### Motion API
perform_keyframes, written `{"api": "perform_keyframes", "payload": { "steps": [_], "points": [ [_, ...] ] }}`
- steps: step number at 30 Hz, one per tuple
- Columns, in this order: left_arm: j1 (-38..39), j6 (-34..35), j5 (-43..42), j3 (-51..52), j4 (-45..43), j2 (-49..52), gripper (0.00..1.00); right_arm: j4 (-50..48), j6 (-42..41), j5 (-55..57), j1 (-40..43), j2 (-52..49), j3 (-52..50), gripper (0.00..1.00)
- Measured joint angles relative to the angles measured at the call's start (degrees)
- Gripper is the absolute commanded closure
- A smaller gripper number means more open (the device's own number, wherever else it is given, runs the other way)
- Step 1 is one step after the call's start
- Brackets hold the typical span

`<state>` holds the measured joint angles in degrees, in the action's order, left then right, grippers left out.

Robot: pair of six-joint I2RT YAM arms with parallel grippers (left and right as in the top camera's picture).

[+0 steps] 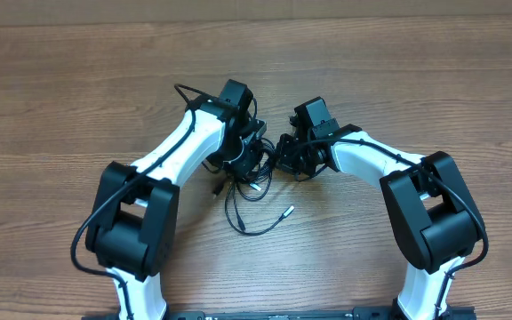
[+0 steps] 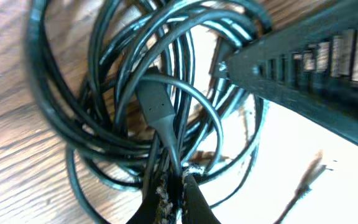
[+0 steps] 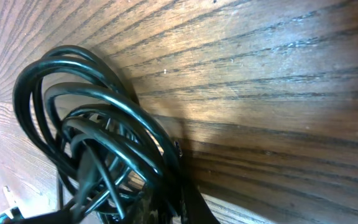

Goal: Untangle cables

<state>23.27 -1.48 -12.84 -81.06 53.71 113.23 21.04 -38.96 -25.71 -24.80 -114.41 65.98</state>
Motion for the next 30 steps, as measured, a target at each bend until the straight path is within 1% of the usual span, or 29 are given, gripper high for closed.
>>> {"api": "perform_keyframes", "payload": {
  "steps": [8,18,24,30],
  "points": [
    [0.0,0.57,2.08,-0.61,5.35,-1.7,0.96,0.04,0.0,0.02,0.0,0.02,0.0,0.94],
    [0.0,4.98,3.78,-0.74,8.63,-1.7,0.96,0.09,0.04,0.0,0.0,0.0,0.0,0.94],
    [0.0,8.46,6.56,-0.76,10.25,-1.7,0.96,0.07,0.04,-0.26,0.0,0.0,0.0,0.94],
    [-0.04,10.01,9.27,-0.76,12.02,-1.7,0.96,0.04,0.04,-0.39,-0.07,0.0,0.0,0.94]
  ]
}}
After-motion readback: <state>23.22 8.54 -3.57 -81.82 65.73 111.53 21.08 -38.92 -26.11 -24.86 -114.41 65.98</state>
